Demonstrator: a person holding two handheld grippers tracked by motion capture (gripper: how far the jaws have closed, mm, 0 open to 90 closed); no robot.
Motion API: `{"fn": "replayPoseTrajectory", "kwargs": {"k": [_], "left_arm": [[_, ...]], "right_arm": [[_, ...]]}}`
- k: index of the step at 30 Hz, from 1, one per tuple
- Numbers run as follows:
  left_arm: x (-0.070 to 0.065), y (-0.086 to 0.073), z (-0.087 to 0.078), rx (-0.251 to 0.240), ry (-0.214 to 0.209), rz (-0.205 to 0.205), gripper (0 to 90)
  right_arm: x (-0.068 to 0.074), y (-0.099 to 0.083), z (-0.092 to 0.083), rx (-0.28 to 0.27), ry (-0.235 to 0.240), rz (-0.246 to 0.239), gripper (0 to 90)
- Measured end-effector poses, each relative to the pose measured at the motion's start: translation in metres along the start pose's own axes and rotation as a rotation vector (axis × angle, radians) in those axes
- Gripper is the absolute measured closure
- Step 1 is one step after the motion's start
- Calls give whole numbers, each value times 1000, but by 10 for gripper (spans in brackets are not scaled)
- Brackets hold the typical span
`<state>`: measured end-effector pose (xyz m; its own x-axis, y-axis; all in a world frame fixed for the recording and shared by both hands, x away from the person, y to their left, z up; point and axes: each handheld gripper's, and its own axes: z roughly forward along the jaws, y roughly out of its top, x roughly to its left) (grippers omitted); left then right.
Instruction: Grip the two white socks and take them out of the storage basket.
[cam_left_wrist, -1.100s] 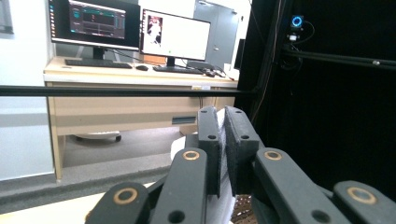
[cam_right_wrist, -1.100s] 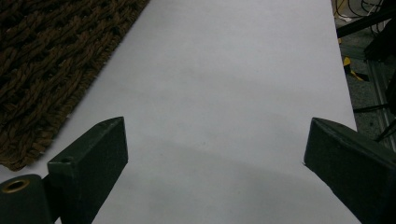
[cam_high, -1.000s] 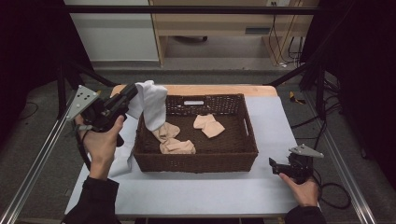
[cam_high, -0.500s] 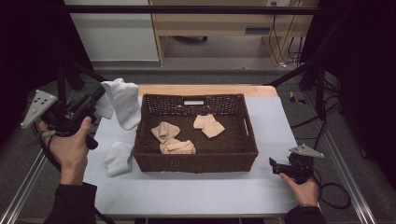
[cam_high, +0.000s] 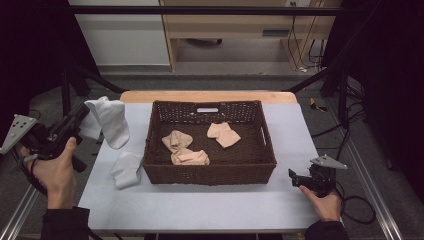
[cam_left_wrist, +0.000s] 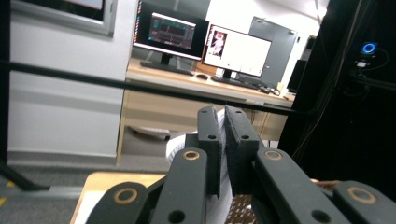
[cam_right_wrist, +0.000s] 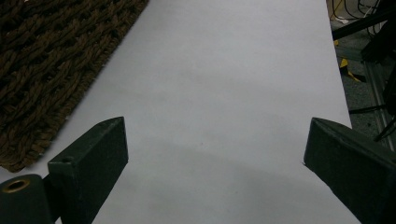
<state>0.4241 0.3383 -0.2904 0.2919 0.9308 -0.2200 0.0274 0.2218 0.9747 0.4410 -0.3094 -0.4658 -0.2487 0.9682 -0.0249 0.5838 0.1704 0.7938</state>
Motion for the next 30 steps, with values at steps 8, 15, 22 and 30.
{"fn": "replayPoseTrajectory", "kwargs": {"k": [8, 15, 22, 30], "left_arm": [[19, -38, -7, 68, 24, -44, 852], [28, -69, -2, 181, 38, -64, 851], [27, -107, 15, 328, 33, -66, 849], [20, -146, 36, 511, 47, 59, 797]], "right_arm": [[0, 0, 0, 4, 1, -2, 66], [0, 0, 0, 1, 3, -4, 67], [0, -1, -2, 0, 5, -17, 69], [1, -1, -1, 7, 2, -22, 68]]}}
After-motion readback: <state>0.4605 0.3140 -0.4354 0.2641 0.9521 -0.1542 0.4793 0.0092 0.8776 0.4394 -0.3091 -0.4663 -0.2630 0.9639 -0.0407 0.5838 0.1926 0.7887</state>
